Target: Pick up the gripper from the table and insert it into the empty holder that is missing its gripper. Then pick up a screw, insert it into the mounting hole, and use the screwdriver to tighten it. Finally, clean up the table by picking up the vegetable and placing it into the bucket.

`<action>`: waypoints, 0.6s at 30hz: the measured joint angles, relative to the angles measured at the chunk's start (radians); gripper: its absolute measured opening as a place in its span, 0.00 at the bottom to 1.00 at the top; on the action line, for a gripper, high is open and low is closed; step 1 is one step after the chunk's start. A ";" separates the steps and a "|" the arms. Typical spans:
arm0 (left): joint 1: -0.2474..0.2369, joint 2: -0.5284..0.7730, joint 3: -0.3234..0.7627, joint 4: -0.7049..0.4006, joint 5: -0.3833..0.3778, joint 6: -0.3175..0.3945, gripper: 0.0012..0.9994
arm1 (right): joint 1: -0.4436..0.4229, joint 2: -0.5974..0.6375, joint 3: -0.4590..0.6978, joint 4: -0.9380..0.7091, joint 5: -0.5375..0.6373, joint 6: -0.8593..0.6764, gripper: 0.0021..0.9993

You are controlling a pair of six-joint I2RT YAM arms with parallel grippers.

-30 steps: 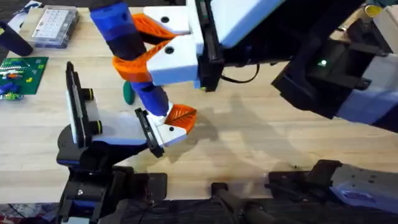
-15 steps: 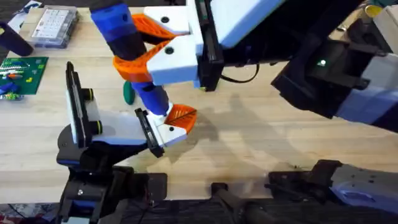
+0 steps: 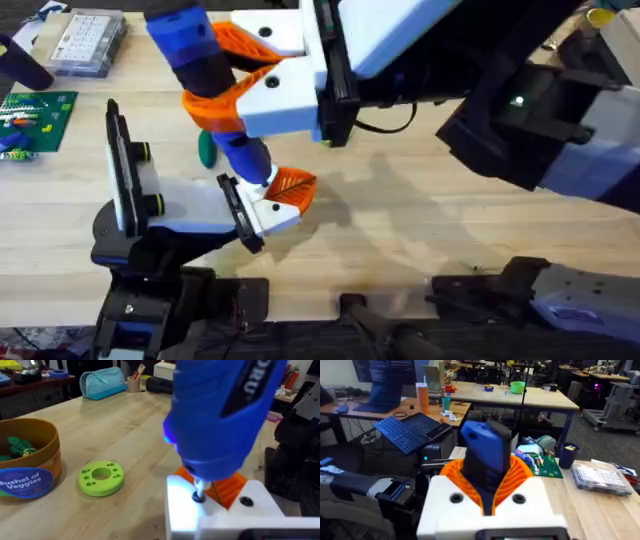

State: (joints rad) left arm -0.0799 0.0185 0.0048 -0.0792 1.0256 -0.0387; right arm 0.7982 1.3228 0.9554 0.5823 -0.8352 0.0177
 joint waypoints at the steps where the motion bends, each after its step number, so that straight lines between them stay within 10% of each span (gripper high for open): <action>1: 0.000 0.000 0.000 0.000 0.000 0.000 0.02 | 0.000 0.001 0.000 0.000 0.000 0.000 0.06; 18: 0.000 0.000 0.000 -0.008 0.002 -0.010 0.02 | -0.008 0.011 0.000 -0.022 0.004 -0.018 0.06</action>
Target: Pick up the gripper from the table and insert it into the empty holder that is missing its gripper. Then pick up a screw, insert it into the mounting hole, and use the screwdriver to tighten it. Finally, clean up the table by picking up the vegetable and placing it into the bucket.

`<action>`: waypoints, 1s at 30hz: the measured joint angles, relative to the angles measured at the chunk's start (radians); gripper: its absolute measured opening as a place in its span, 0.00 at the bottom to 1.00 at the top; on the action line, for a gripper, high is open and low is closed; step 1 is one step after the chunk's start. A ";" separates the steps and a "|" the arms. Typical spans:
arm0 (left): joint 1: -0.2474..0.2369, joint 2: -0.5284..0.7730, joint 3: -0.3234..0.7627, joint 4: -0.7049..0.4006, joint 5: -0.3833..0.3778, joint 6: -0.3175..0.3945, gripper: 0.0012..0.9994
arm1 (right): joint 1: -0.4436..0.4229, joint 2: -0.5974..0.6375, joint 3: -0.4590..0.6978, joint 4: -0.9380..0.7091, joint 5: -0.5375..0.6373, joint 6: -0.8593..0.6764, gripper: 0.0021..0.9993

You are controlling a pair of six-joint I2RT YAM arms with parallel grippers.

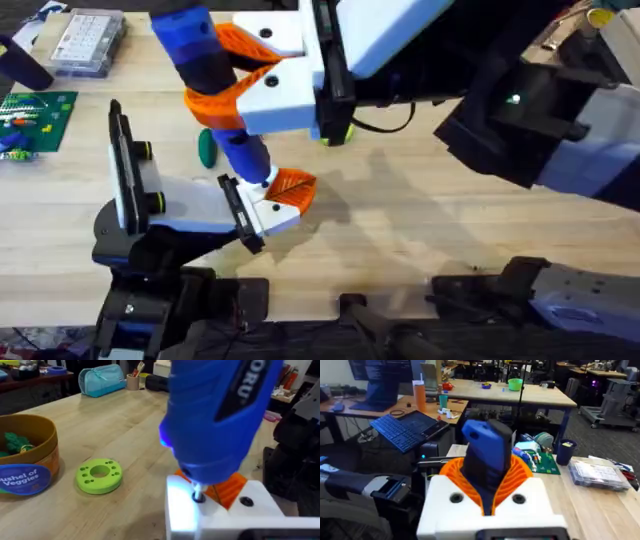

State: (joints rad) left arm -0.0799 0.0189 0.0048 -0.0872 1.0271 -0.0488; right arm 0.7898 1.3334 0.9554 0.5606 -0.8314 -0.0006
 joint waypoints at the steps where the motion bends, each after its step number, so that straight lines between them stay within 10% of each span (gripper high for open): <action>1: 0.000 0.000 0.000 0.000 0.000 -0.001 0.02 | -0.002 0.000 0.000 0.000 0.000 0.000 0.06; 30: 0.000 0.002 0.000 0.000 0.000 -0.006 0.02 | -0.017 -0.001 0.000 -0.031 0.000 0.009 0.06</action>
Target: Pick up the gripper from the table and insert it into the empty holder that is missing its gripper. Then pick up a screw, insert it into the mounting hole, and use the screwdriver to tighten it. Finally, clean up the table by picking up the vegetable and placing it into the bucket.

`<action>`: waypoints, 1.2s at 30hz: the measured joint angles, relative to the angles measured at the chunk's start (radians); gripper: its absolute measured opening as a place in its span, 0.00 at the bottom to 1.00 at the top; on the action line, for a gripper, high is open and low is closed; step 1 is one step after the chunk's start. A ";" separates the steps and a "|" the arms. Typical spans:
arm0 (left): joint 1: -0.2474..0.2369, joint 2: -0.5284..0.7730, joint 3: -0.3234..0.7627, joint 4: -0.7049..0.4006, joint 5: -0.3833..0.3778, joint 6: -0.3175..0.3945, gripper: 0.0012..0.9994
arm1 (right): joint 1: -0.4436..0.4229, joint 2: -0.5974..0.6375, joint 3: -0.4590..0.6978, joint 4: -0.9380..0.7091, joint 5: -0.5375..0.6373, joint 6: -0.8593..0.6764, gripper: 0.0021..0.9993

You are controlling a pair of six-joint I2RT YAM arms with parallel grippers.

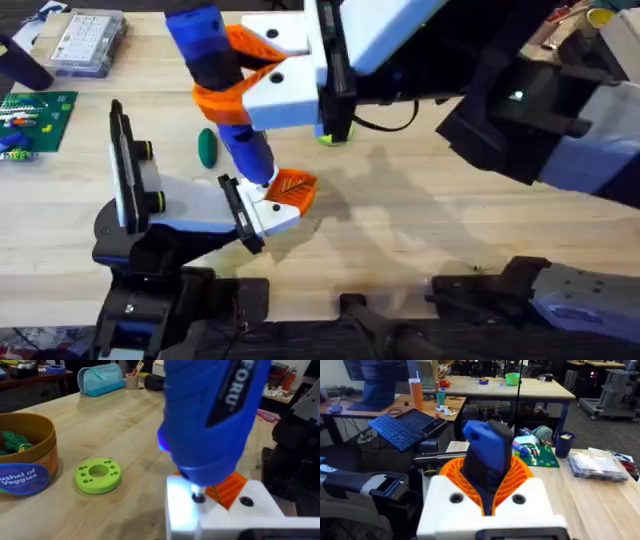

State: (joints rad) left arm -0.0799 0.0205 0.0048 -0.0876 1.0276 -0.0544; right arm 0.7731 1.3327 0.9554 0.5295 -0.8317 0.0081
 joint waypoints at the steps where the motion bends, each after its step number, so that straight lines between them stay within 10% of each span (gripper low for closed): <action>1: 0.000 0.000 0.000 0.001 0.000 0.001 0.02 | 0.000 0.000 -0.002 0.023 0.000 0.008 0.06; 12: 0.000 -0.002 0.000 0.005 -0.003 0.002 0.02 | -0.029 0.020 0.097 0.222 -0.014 0.127 0.06; 36: 0.000 -0.002 0.000 0.005 -0.004 0.002 0.02 | -0.300 0.042 0.222 -0.475 0.223 -0.399 0.06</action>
State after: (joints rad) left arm -0.0799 0.0186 0.0051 -0.0825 1.0240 -0.0528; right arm 0.4728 1.3742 1.1777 0.0544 -0.6090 -0.3910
